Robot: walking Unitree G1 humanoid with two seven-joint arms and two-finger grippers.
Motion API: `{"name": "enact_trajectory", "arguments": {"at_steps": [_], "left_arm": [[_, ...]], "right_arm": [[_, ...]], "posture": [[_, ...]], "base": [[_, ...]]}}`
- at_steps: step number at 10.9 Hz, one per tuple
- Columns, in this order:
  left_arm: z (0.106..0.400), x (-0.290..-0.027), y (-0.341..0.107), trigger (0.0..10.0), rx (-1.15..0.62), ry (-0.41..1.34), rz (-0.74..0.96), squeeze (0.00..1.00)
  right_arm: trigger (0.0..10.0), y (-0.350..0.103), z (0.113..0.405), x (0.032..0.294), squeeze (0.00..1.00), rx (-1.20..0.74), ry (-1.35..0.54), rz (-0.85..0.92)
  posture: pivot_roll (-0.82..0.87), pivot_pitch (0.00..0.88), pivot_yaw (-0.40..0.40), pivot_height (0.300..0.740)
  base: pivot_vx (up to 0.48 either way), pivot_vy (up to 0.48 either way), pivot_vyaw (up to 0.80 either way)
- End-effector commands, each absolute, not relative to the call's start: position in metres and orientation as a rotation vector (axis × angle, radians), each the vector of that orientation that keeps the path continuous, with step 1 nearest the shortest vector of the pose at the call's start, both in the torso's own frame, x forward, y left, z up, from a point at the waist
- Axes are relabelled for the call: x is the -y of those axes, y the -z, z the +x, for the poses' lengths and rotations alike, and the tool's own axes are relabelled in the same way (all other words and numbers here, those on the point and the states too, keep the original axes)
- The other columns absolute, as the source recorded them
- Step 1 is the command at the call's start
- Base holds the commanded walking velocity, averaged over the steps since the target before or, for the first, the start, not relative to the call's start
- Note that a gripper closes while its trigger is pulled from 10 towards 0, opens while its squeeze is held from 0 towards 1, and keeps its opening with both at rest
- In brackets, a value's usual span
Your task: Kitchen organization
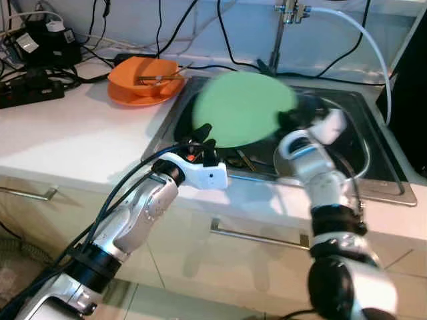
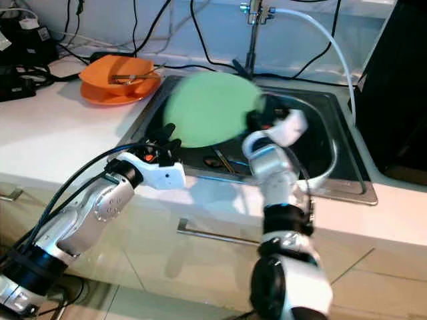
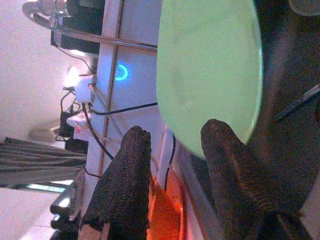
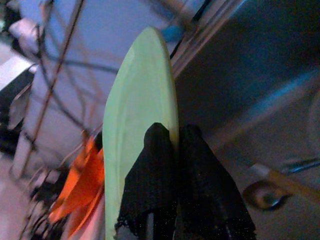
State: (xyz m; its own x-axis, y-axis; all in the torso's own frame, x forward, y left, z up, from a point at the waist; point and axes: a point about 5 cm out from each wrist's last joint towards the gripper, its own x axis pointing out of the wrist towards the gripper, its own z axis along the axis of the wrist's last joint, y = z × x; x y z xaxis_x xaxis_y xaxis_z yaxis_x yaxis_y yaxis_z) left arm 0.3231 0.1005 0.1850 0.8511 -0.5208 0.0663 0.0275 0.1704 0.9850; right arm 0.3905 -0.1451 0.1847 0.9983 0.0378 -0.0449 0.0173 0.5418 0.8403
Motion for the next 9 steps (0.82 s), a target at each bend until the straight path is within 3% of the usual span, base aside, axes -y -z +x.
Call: {"name": "enact_trajectory", "arguments": {"at_steps": [1, 2, 3, 4, 5, 6, 7, 9], "left_arm": [[0.323, -0.104, -0.187, 10.0, 0.413, 0.393, 1.279, 0.0], [0.322, -0.107, -0.182, 10.0, 0.35, 0.384, 1.115, 0.0], [0.322, -0.11, -0.177, 10.0, 0.285, 0.373, 0.945, 0.0], [0.322, -0.112, -0.174, 10.0, 0.215, 0.353, 0.761, 0.0], [0.322, -0.113, -0.171, 10.0, 0.181, 0.353, 0.689, 0.0], [0.32, -0.11, -0.169, 10.0, 0.116, 0.364, 0.46, 0.0], [0.319, -0.107, -0.17, 10.0, 0.089, 0.375, 0.367, 0.0], [0.319, -0.107, -0.17, 10.0, 0.089, 0.375, 0.367, 0.0]], "right_arm": [[0.0, -0.199, 0.396, 0.149, 0.0, -0.009, 0.0, 0.993], [5.9, -0.197, 0.398, 0.151, 0.0, -0.011, 0.015, 0.947], [10.0, -0.195, 0.4, 0.152, 0.0, -0.009, 0.03, 0.9], [10.0, -0.191, 0.402, 0.152, 0.0, -0.017, 0.04, 0.828], [10.0, -0.19, 0.403, 0.152, 0.0, -0.018, 0.037, 0.77], [10.0, -0.188, 0.406, 0.152, 0.0, -0.018, 0.046, 0.62], [10.0, -0.184, 0.408, 0.152, 0.0, -0.043, 0.071, 0.529], [10.0, -0.184, 0.408, 0.152, 0.0, -0.043, 0.071, 0.529]], "posture": [[0.24, 0.006, 0.013, 0.74], [0.24, 0.005, 0.012, 0.74], [0.24, 0.005, 0.012, 0.74], [0.25, 0.006, 0.01, 0.74], [0.25, 0.007, 0.009, 0.74], [0.25, 0.007, 0.009, 0.74], [0.25, 0.006, 0.006, 0.74], [0.25, 0.006, 0.006, 0.74]], "base": [[0.0, 0.0, 0.0], [0.0, 0.0, 0.0], [0.0, 0.0, 0.0], [0.0, 0.0, 0.0], [0.0, 0.0, 0.0], [0.0, 0.0, 0.0], [0.0, 0.0, 0.0], [0.0, 0.0, 0.0]]}}
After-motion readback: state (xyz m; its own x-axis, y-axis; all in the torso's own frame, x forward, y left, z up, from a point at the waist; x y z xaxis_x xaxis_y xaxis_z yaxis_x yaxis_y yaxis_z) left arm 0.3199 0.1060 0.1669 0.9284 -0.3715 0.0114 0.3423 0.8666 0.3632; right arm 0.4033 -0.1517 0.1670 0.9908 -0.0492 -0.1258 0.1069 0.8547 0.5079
